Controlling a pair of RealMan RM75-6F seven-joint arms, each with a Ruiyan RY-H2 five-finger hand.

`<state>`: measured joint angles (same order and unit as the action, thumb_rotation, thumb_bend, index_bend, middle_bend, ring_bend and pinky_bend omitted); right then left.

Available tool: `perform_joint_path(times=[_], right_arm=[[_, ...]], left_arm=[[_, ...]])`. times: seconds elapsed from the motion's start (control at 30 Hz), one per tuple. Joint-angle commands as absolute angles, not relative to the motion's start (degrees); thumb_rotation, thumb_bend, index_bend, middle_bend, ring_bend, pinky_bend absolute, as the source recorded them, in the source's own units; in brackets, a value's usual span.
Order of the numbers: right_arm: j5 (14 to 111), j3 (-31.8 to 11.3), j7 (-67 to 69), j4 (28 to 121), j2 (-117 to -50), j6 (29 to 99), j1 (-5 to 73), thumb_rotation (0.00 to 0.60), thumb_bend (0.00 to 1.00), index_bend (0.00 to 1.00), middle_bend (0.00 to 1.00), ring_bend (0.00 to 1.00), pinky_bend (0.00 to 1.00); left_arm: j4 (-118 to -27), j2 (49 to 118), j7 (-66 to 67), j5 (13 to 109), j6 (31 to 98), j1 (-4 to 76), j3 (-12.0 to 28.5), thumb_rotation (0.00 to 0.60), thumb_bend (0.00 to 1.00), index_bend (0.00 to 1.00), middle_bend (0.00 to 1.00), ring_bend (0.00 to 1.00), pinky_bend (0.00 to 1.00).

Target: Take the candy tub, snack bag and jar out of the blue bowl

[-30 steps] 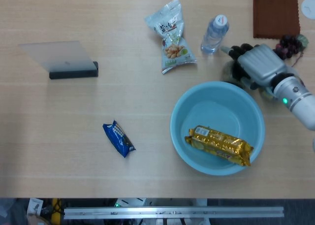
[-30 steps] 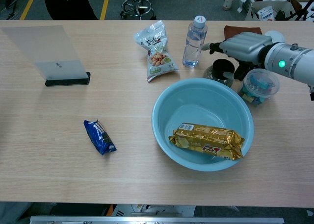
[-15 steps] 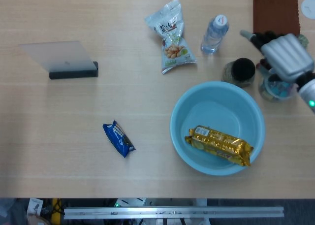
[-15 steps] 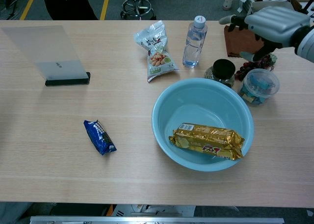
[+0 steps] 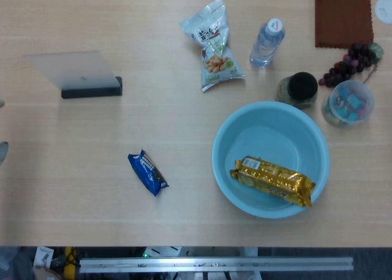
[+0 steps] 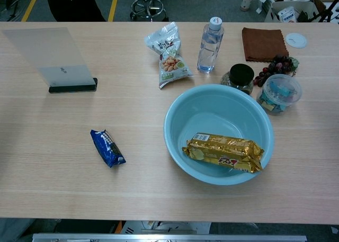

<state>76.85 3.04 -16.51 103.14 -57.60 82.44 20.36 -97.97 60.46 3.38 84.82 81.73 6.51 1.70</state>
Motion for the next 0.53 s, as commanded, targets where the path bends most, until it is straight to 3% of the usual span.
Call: perform_joint_path(times=[0.03,0.53], right_arm=[[80.58,5.13,-14.12,101.98,-56.68,87.39,15.53,0.600,0.35,0.36,0.40,0.43,0.64],[86.94,4.80,-8.78,98.90,-56.58,93.13,7.97,0.600,0.35,0.38,0.40,0.43,0.64]], left_arm=[[-98.36,61.43,3.61,85.36,83.57,5.77,1.90,0.600,0.29,0.23,0.22,0.18,0.25],[-100.39,60.48,3.78,86.56,84.52,4.50,0.50,0.600,0.29,0.23,0.22,0.18,0.25]])
